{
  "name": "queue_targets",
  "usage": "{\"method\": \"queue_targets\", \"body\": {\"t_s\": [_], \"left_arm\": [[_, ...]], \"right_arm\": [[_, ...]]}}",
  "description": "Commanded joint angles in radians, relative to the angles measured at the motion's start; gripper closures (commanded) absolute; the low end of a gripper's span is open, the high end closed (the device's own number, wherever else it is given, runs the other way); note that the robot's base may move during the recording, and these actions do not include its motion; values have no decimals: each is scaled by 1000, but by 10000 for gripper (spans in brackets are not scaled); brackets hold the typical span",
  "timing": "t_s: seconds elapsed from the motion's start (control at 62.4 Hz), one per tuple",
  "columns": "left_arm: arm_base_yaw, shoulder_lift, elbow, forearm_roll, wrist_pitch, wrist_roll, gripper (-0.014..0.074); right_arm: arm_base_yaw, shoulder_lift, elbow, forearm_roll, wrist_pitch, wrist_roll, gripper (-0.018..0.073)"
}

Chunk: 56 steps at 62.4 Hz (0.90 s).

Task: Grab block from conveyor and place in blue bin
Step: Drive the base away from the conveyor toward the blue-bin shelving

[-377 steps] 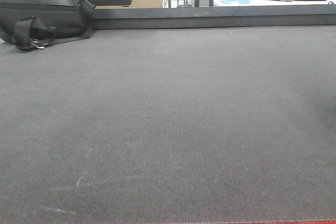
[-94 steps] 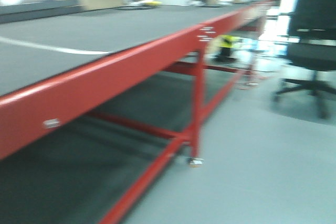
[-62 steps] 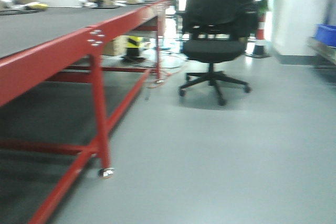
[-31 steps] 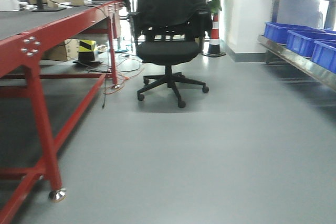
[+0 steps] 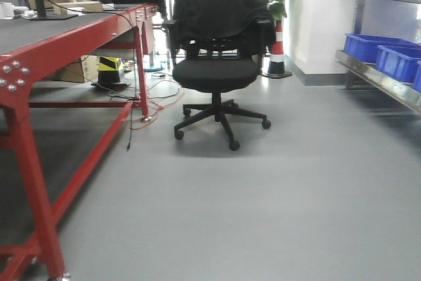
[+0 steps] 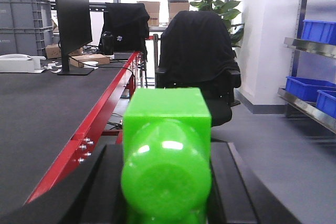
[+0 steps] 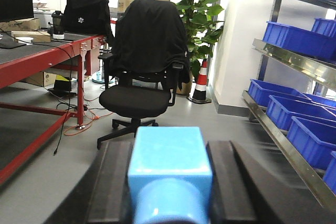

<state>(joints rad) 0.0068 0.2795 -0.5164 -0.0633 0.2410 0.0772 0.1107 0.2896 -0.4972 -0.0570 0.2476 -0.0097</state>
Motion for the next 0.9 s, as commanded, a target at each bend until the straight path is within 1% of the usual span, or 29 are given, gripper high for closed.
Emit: {"method": "queue_targets", "body": {"t_s": [0.0, 0.882], "left_arm": [[-8, -4, -2, -2, -19, -2, 708], [-8, -4, -2, -2, -19, -2, 708]], "right_arm": [[2, -4, -4, -7, -23, -3, 721], [2, -4, -4, -7, -23, -3, 721]]}}
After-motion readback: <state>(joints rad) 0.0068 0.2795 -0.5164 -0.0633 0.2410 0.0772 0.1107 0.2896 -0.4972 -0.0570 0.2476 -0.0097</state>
